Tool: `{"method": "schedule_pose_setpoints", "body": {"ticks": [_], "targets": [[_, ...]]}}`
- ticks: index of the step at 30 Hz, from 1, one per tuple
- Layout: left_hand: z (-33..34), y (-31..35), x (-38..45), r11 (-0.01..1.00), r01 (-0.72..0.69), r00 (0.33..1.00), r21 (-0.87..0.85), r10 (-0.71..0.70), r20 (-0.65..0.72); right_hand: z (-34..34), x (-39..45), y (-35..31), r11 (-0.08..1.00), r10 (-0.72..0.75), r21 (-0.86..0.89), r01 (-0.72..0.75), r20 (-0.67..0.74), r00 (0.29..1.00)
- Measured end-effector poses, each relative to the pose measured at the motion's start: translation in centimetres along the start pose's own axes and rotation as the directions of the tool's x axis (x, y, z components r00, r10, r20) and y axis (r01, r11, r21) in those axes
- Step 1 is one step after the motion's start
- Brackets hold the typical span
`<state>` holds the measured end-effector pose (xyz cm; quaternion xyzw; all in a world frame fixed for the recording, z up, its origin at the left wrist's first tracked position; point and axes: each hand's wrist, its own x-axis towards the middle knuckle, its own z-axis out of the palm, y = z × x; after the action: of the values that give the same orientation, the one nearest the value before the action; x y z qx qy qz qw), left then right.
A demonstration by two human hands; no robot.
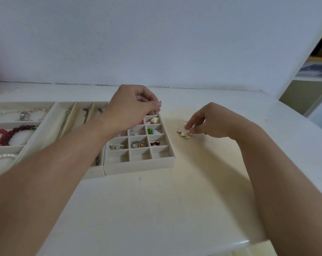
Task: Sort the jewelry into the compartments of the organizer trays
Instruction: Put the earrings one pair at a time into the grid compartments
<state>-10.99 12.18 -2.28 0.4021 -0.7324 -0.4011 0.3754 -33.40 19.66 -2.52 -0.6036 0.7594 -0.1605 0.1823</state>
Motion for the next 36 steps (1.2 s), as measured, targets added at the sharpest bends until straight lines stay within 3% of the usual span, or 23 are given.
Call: {"method": "schedule_pose_setpoints", "body": {"ticks": [9, 16, 22, 29, 31, 33, 36], "targets": [[0.1, -0.1, 0.0, 1.0, -0.002, 1.0, -0.006, 0.002, 0.01, 2.1, 0.3, -1.8, 1.0, -0.004, 0.003, 0.004, -0.046, 0.999], [0.0, -0.2, 0.1, 1.0, -0.002, 1.0, 0.002, 0.002, 0.012, 2.1, 0.5, -1.8, 0.995, 0.005, -0.096, -0.013, -0.079, 0.997], [-0.1, -0.1, 0.0, 1.0, -0.001, 1.0, -0.012, 0.002, 0.023, 1.9, 0.0, -2.2, 0.998, 0.012, -0.068, -0.013, -0.015, 1.0], [-0.4, 0.3, -0.2, 0.999, 0.005, 0.999, 0.037, -0.006, 0.038, 2.9, 0.3, -2.3, 0.998, -0.038, -0.061, 0.032, -0.1, 0.994], [-0.4, 0.4, -0.3, 0.998, -0.014, 0.998, 0.06, 0.01, 0.062, 2.8, 0.3, -2.5, 0.997, -0.058, 0.037, 0.064, -0.143, 0.988], [-0.3, 0.5, -0.5, 0.997, -0.026, 0.994, 0.07, 0.019, 0.106, 2.3, 0.1, -2.6, 0.956, -0.063, 0.265, 0.129, -0.243, 0.968], [-0.2, 0.3, -0.4, 0.997, -0.031, 0.991, 0.069, 0.022, 0.128, 1.4, -0.4, -3.0, 0.779, -0.054, 0.601, 0.177, -0.217, 0.975]]}}
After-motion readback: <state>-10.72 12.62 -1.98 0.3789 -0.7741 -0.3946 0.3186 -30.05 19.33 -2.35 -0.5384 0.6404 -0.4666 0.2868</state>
